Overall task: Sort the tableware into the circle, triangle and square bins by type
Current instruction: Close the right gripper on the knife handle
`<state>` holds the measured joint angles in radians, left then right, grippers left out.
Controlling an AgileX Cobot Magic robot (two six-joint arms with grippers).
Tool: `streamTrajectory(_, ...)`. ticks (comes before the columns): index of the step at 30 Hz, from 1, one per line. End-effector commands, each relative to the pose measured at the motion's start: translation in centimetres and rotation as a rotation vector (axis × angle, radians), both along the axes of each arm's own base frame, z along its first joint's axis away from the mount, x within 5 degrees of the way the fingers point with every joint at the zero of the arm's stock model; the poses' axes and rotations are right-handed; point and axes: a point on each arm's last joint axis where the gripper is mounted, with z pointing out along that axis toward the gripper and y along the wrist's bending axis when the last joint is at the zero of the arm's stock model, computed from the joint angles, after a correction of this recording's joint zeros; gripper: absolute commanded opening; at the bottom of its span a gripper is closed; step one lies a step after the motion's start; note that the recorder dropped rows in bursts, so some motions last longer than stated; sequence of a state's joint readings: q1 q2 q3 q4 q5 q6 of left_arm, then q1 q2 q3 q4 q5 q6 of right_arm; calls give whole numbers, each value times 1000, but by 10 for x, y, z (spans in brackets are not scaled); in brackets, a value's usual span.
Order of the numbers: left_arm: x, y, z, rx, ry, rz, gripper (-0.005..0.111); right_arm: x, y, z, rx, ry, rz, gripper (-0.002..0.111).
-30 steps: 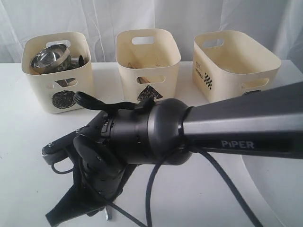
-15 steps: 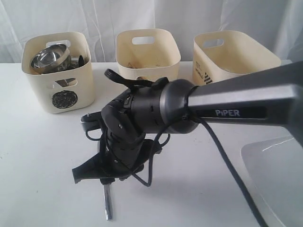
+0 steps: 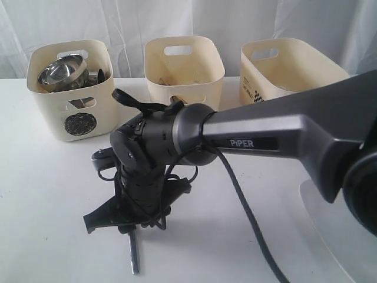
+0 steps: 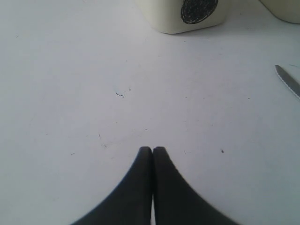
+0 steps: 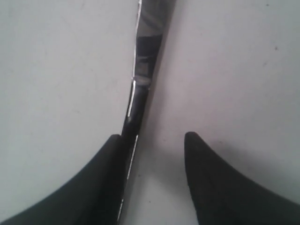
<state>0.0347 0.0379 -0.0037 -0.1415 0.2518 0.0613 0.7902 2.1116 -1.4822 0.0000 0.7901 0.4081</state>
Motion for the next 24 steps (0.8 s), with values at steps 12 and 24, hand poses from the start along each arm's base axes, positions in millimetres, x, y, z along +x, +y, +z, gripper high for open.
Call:
streamTrajectory(12, 0, 0, -1, -15, 7, 3, 0, 7, 8, 5, 40, -41, 29, 40)
streamTrajectory(24, 0, 0, -1, -15, 7, 3, 0, 6, -1, -29, -127, 28, 72, 35)
